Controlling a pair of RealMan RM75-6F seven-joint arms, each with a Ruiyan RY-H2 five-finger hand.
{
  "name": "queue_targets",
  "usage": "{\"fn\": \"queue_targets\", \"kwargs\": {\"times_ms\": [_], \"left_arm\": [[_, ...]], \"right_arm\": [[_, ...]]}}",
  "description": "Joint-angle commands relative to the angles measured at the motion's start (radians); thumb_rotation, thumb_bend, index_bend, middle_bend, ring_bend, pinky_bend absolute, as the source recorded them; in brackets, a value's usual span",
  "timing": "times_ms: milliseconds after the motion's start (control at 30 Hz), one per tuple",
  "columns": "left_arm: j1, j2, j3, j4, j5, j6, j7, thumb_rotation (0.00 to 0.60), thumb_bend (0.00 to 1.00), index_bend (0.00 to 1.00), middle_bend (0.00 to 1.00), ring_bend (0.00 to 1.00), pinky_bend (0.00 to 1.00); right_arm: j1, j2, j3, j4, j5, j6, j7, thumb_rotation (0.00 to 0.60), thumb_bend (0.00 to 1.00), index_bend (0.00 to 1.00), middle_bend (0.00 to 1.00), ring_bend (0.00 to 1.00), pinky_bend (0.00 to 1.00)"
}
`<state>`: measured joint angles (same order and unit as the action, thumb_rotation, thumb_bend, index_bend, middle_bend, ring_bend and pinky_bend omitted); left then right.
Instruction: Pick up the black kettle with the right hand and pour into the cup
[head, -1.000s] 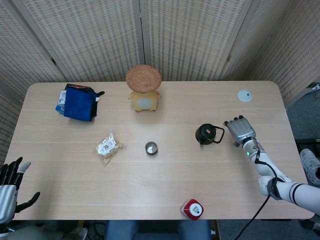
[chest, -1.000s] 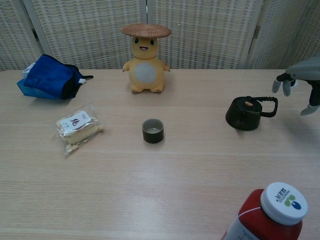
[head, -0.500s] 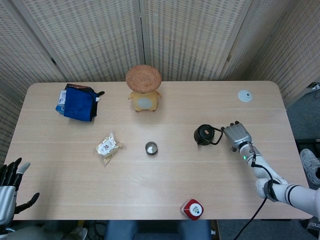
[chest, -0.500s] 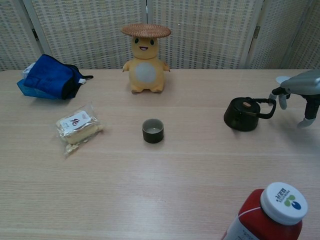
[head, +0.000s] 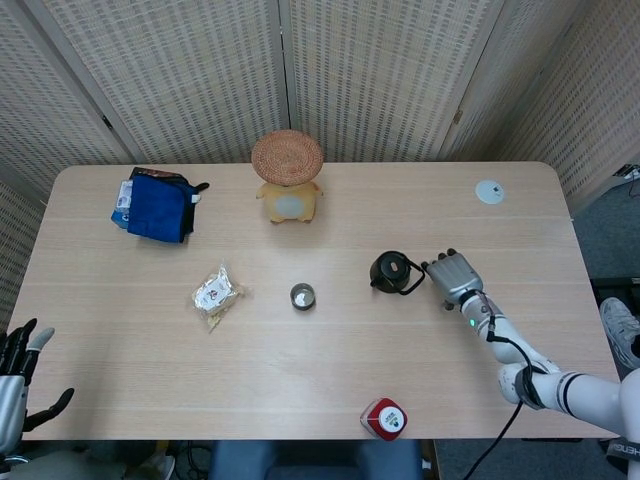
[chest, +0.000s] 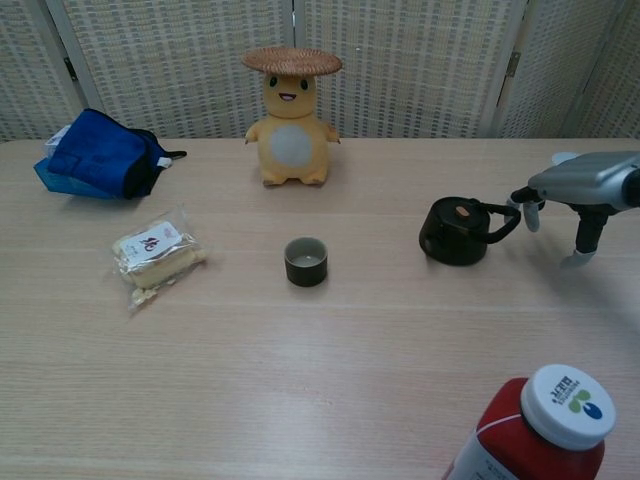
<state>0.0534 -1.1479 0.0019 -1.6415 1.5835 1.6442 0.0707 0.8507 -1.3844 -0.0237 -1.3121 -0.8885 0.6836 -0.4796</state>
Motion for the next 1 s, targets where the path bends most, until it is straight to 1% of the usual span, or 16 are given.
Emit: {"fn": "queue_targets", "kwargs": {"times_ms": [33, 200, 367, 500, 667, 800, 867, 1000], "left_arm": [[0.001, 0.000, 0.000, 0.001, -0.001, 0.000, -0.001, 0.600, 0.22, 0.11, 0.00, 0.00, 0.00], [0.002, 0.000, 0.000, 0.003, -0.001, 0.000, -0.003, 0.600, 0.22, 0.11, 0.00, 0.00, 0.00], [0.003, 0.001, -0.001, 0.005, -0.005, -0.002, -0.008, 0.600, 0.22, 0.11, 0.00, 0.00, 0.00], [0.001, 0.000, 0.000, 0.006, 0.000, -0.002, -0.008, 0.600, 0.22, 0.11, 0.00, 0.00, 0.00], [0.001, 0.001, 0.000, 0.000, 0.010, 0.002, -0.005, 0.600, 0.22, 0.11, 0.00, 0.00, 0.00], [0.004, 0.005, 0.002, -0.005, 0.012, 0.007, -0.003, 0.600, 0.22, 0.11, 0.00, 0.00, 0.00], [0.005, 0.006, 0.002, -0.006, 0.014, 0.009, -0.003, 0.600, 0.22, 0.11, 0.00, 0.00, 0.00], [0.008, 0.007, 0.004, -0.007, 0.017, 0.012, -0.005, 0.600, 0.22, 0.11, 0.00, 0.00, 0.00]], "right_arm": [[0.004, -0.008, 0.005, 0.003, -0.001, 0.000, 0.000, 0.600, 0.13, 0.23, 0.33, 0.19, 0.17], [0.005, -0.019, 0.009, 0.010, -0.002, 0.002, 0.001, 0.600, 0.13, 0.23, 0.33, 0.19, 0.17], [0.001, 0.002, 0.003, 0.012, 0.006, 0.032, -0.032, 0.600, 0.13, 0.23, 0.33, 0.19, 0.17], [-0.010, 0.039, 0.014, -0.042, -0.009, 0.079, -0.033, 0.600, 0.14, 0.23, 0.33, 0.19, 0.17], [-0.034, 0.095, 0.035, -0.140, -0.091, 0.153, 0.006, 0.600, 0.14, 0.23, 0.33, 0.20, 0.17], [-0.063, 0.115, 0.042, -0.193, -0.195, 0.215, 0.057, 0.600, 0.14, 0.30, 0.37, 0.26, 0.17], [-0.074, 0.113, 0.040, -0.202, -0.236, 0.231, 0.081, 0.600, 0.12, 0.35, 0.40, 0.30, 0.15], [-0.086, 0.105, 0.034, -0.201, -0.285, 0.233, 0.112, 0.600, 0.06, 0.38, 0.43, 0.32, 0.06]]}}
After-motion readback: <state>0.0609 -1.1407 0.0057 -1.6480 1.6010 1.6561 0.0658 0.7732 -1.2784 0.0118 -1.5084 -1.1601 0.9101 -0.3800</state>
